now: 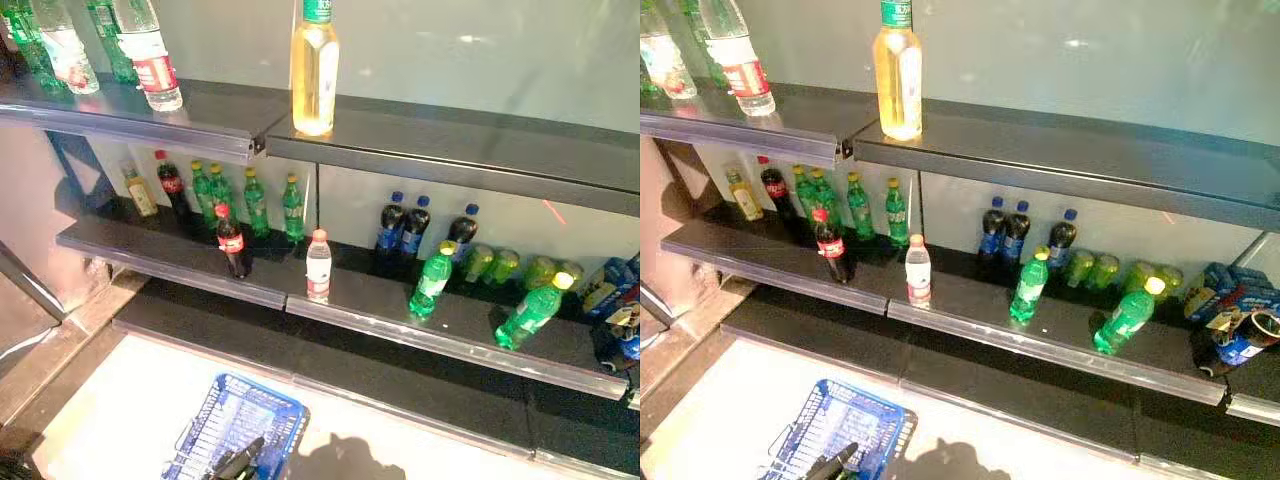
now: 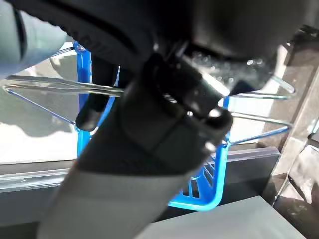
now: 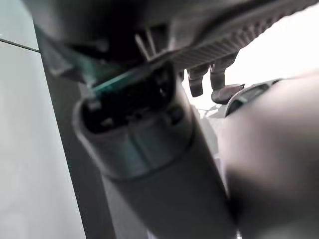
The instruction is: Pick up the drink and place into the basket.
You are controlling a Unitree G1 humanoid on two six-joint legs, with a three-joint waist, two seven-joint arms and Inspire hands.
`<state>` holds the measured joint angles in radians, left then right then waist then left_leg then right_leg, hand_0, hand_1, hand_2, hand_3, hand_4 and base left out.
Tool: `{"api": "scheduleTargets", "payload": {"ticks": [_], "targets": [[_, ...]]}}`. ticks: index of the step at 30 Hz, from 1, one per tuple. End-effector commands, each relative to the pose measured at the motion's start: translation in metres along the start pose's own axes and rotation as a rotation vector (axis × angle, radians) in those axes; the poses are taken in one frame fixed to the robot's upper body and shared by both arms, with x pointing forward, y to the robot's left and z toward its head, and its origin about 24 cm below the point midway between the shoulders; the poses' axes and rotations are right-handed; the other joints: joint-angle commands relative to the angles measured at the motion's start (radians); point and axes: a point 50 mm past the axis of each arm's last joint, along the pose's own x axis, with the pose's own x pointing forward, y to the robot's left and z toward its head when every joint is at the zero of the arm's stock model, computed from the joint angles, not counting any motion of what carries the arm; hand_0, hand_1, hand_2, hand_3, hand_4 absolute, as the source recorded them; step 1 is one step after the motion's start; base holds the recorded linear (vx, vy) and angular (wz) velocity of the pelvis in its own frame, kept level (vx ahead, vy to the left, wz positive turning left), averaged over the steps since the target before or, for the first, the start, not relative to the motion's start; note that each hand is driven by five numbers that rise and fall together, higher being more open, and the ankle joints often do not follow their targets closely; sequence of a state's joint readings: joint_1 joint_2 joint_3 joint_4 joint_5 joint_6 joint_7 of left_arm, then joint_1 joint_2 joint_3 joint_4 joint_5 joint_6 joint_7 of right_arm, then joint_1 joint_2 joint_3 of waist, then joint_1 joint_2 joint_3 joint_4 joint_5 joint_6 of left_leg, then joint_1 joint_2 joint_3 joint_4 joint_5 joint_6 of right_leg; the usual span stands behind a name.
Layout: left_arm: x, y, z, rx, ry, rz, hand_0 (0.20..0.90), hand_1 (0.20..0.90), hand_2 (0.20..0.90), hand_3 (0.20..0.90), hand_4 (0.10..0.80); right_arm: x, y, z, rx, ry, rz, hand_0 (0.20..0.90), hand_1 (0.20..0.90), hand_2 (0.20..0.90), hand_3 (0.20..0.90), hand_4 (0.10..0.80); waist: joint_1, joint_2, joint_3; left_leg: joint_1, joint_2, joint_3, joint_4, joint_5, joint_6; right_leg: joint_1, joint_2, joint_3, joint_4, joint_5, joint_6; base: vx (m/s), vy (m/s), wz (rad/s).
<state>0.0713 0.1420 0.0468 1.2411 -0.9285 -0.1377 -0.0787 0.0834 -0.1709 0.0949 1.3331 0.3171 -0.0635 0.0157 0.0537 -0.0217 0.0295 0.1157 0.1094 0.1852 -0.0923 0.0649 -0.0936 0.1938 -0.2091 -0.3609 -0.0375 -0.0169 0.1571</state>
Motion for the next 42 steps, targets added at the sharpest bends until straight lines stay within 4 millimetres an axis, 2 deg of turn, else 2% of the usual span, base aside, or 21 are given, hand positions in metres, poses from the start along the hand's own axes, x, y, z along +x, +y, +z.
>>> {"api": "scheduleTargets", "payload": {"ticks": [1,17,24,26,27,29,30,31,34,36,37,38,42], "targets": [[0.005,-0.034,0.009,0.053,-0.059,-0.124,0.3,0.3,0.3,0.2,0.1,-0.002,-0.022,-0.009,-0.036,0.093,-0.101,0.9,0.9,0.9,0.9,0.8,0.04,0.043,0.046,0.027,0.033,0.027,0.005,-0.046,-0.018,-0.048,-0.035,-0.021,0.059,0.033,0.0,0.0,0.0,0.0],[0.005,-0.036,0.01,0.039,-0.065,-0.133,0.3,0.3,0.3,0.2,0.1,-0.003,-0.026,-0.013,-0.092,0.141,-0.143,0.9,0.9,0.9,0.9,0.8,0.047,0.043,0.049,0.026,0.028,0.016,0.005,-0.049,-0.016,-0.044,-0.029,-0.024,0.058,0.028,-0.005,0.001,0.0,0.01],[0.005,-0.036,0.01,0.036,-0.066,-0.134,0.3,0.3,0.3,0.2,0.1,-0.001,-0.025,0.0,-0.215,0.057,-0.164,0.9,0.9,0.9,0.9,0.8,0.054,0.04,0.048,0.026,0.026,0.008,0.005,-0.049,-0.015,-0.044,-0.028,-0.025,0.059,0.028,-0.007,0.0,0.0,0.01],[0.006,-0.037,0.01,0.049,-0.066,-0.134,0.3,0.3,0.3,0.2,0.1,0.0,-0.02,0.015,-0.311,-0.046,-0.163,0.9,0.9,0.9,0.9,0.8,0.059,0.038,0.05,0.025,0.025,0.003,0.005,-0.048,-0.015,-0.045,-0.029,-0.025,0.061,0.028,-0.007,-0.003,-0.003,0.04],[0.006,-0.037,0.01,0.05,-0.066,-0.134,0.3,0.3,0.3,0.2,0.1,0.0,-0.02,0.016,-0.314,-0.052,-0.164,0.9,0.9,0.9,0.9,0.8,0.059,0.037,0.05,0.026,0.024,0.003,0.005,-0.048,-0.015,-0.044,-0.029,-0.025,0.061,0.028,-0.007,-0.003,-0.003,0.04],[0.006,-0.039,0.013,0.067,-0.065,-0.136,0.3,0.3,0.3,0.2,0.1,0.0,-0.012,0.041,-0.44,-0.195,-0.167,0.9,0.9,0.9,0.9,0.8,0.066,0.033,0.051,0.025,0.023,0.0,0.005,-0.048,-0.015,-0.044,-0.032,-0.029,0.062,0.029,-0.004,-0.008,-0.012,0.06],[0.006,-0.039,0.013,0.068,-0.065,-0.136,0.3,0.3,0.3,0.2,0.1,0.0,-0.012,0.042,-0.445,-0.201,-0.168,0.9,0.9,0.9,0.9,0.8,0.066,0.033,0.051,0.025,0.023,-0.001,0.005,-0.047,-0.014,-0.044,-0.032,-0.029,0.062,0.029,-0.004,-0.012,-0.03,0.06],[0.006,-0.039,0.015,0.081,-0.068,-0.141,0.3,0.3,0.3,0.2,0.1,-0.001,-0.008,0.056,-0.499,-0.283,-0.177,0.9,0.9,0.9,0.9,0.8,0.071,0.028,0.052,0.024,0.023,-0.004,0.005,-0.047,-0.014,-0.044,-0.033,-0.03,0.062,0.031,-0.002,-0.008,-0.032,0.05],[0.006,-0.041,0.02,0.104,-0.077,-0.151,0.3,0.3,0.3,0.2,0.1,-0.004,-0.002,0.08,-0.514,-0.401,-0.182,0.9,0.9,0.9,0.9,0.8,0.079,0.018,0.059,0.021,0.025,-0.009,0.005,-0.044,-0.014,-0.045,-0.034,-0.032,0.062,0.035,0.001,-0.022,-0.061,0.09],[0.006,-0.042,0.027,0.123,-0.091,-0.152,0.3,0.3,0.3,0.2,0.1,-0.015,0.01,0.116,-0.536,-0.561,-0.185,0.9,0.9,0.9,0.9,0.8,0.085,0.004,0.07,0.02,0.029,-0.012,0.005,-0.042,-0.013,-0.045,-0.034,-0.033,0.064,0.039,0.005,-0.042,-0.102,0.06],[0.006,-0.042,0.027,0.125,-0.093,-0.152,0.3,0.3,0.3,0.2,0.1,-0.017,0.013,0.12,-0.545,-0.592,-0.186,0.9,0.9,0.9,0.9,0.8,0.085,0.002,0.069,0.016,0.029,-0.014,0.005,-0.04,-0.013,-0.048,-0.034,-0.033,0.062,0.042,0.005,-0.031,-0.092,0.07],[0.005,-0.04,0.03,0.127,-0.102,-0.149,0.3,0.3,0.3,0.2,0.1,-0.03,0.023,0.143,-0.547,-0.677,-0.174,0.9,0.9,0.9,0.9,0.8,0.084,-0.004,0.074,0.017,0.03,-0.016,0.005,-0.04,-0.013,-0.048,-0.034,-0.032,0.064,0.043,0.008,-0.031,-0.073,0.1],[0.003,-0.034,0.036,0.121,-0.125,-0.143,0.3,0.3,0.3,0.2,0.1,-0.076,0.042,0.188,-0.555,-0.891,-0.11,0.9,0.9,0.9,0.9,0.8,0.069,-0.018,0.077,0.006,0.03,-0.021,0.005,-0.035,-0.011,-0.059,-0.031,-0.026,0.061,0.052,0.013,-0.032,-0.064,0.15]]}}
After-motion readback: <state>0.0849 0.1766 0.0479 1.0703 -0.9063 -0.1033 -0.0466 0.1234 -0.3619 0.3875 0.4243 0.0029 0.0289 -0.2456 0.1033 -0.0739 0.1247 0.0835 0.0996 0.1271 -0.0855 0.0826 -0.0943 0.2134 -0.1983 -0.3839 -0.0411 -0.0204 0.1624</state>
